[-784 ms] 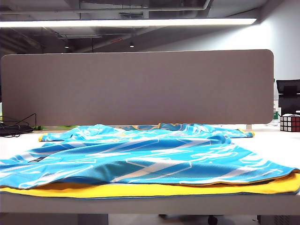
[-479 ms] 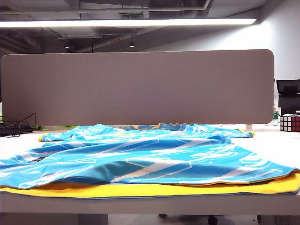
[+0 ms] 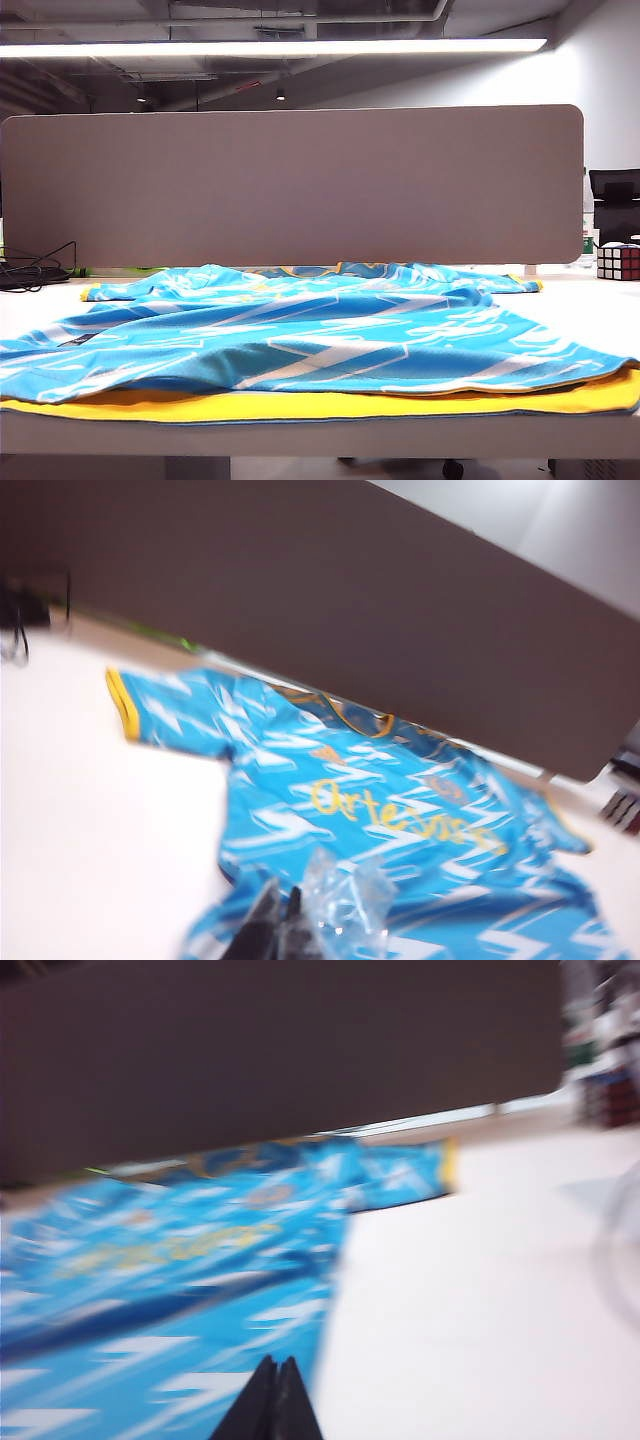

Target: Fold the bottom side of the soccer jersey horizontally towards the center, about one-third of the way, then fold the sleeve back towards the center, creating a straight line along the edge of the the soccer jersey, and finally fold the bottom of the soccer jersey up towards the top, creating a neat rectangle.

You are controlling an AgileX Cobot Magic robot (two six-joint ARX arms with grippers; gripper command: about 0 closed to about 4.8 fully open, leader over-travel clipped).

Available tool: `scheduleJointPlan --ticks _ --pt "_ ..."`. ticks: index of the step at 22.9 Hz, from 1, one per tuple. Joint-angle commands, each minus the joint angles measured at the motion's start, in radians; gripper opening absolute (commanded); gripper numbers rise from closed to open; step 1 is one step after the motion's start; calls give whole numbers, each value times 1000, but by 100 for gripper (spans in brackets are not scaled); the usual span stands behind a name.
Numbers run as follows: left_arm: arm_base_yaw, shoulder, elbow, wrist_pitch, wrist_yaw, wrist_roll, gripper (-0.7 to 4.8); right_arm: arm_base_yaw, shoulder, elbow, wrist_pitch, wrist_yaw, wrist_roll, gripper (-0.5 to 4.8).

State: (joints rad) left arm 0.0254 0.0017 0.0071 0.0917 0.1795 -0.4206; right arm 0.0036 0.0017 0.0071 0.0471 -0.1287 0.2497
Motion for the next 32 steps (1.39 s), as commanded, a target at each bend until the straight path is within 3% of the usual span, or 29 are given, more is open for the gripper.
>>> scheduleJointPlan --ticks 1,6,12,20,23,25,30,32 --pt "1 0 18 -93 -3 -92 -5 1 5 -2 -3 -71 148 -2" --pt "1 17 70 -258 -13 -88 -5 1 37 24 -48 -84 271 -3" --pt "2 242 195 -309 -14 -77 -5 2 223 200 -177 -78 182 -3" --pt "2 728 479 -370 66 127 -5 1 625 472 -425 -76 28 -2" --pt "5 963 576 -387 166 214 -5 0 829 580 -549 -76 -56 0" --pt "6 1040 599 -390 195 225 -5 -1 906 607 -568 -90 -79 1" --pt "47 1209 630 -402 295 270 7 -1 1041 622 -578 -157 -94 91" --pt "77 1257 633 -415 341 282 73 -6 1078 622 -584 -166 -103 123"
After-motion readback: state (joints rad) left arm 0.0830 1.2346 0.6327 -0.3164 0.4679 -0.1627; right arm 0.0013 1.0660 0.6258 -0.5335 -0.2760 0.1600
